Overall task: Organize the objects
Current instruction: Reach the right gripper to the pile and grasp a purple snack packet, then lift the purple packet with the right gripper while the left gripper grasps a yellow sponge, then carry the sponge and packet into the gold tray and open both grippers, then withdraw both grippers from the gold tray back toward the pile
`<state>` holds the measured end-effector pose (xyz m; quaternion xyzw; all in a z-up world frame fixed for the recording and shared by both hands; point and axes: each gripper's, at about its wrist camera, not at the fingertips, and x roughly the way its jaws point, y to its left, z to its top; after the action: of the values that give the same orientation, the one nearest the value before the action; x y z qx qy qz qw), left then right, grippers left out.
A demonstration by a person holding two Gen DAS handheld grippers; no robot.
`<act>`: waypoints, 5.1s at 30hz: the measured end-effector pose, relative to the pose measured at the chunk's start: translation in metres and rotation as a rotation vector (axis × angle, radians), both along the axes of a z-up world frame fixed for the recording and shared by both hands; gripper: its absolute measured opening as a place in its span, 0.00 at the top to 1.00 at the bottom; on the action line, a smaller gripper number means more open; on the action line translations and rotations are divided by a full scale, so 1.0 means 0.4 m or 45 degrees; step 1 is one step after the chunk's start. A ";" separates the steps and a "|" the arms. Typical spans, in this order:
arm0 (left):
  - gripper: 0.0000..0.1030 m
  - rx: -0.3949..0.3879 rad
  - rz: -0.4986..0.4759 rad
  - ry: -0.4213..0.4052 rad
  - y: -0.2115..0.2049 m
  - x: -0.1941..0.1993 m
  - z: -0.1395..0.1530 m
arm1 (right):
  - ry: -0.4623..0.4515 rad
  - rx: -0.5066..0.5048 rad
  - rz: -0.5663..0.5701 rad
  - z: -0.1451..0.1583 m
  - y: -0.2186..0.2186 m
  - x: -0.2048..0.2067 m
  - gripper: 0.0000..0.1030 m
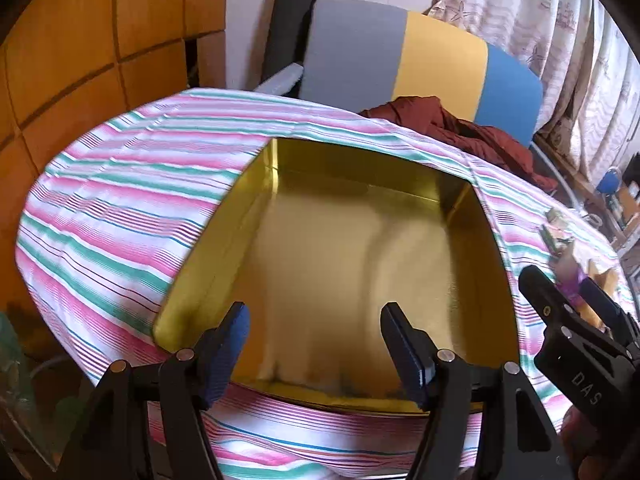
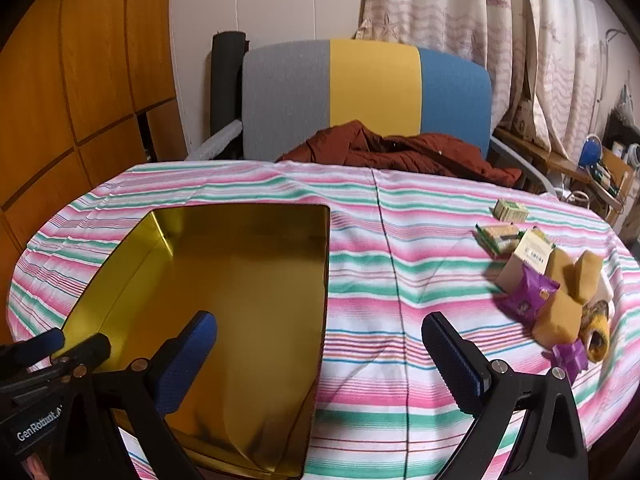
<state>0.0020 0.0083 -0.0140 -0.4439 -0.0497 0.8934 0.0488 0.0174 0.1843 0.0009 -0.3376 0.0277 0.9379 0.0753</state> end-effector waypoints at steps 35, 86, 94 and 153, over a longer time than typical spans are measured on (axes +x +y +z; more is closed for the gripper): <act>0.33 0.278 -0.682 -0.042 0.375 0.123 -0.005 | -0.025 -0.069 -0.296 -0.165 0.684 0.239 0.28; 0.47 0.244 -1.112 0.047 0.800 0.050 -0.162 | 0.081 -0.156 -0.308 -0.229 0.717 0.330 0.46; 0.48 0.277 -1.014 0.059 0.717 0.067 -0.154 | 0.026 -0.186 -0.329 -0.216 0.710 0.327 0.46; 0.32 0.089 -0.012 0.087 -0.104 -0.048 -0.073 | 0.071 -0.522 0.389 -0.053 0.025 0.057 0.14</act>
<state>-0.0170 -0.0334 -0.0431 -0.4112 -0.0772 0.9056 0.0700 0.0402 0.1943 -0.0204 -0.3200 0.1681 0.9221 -0.1381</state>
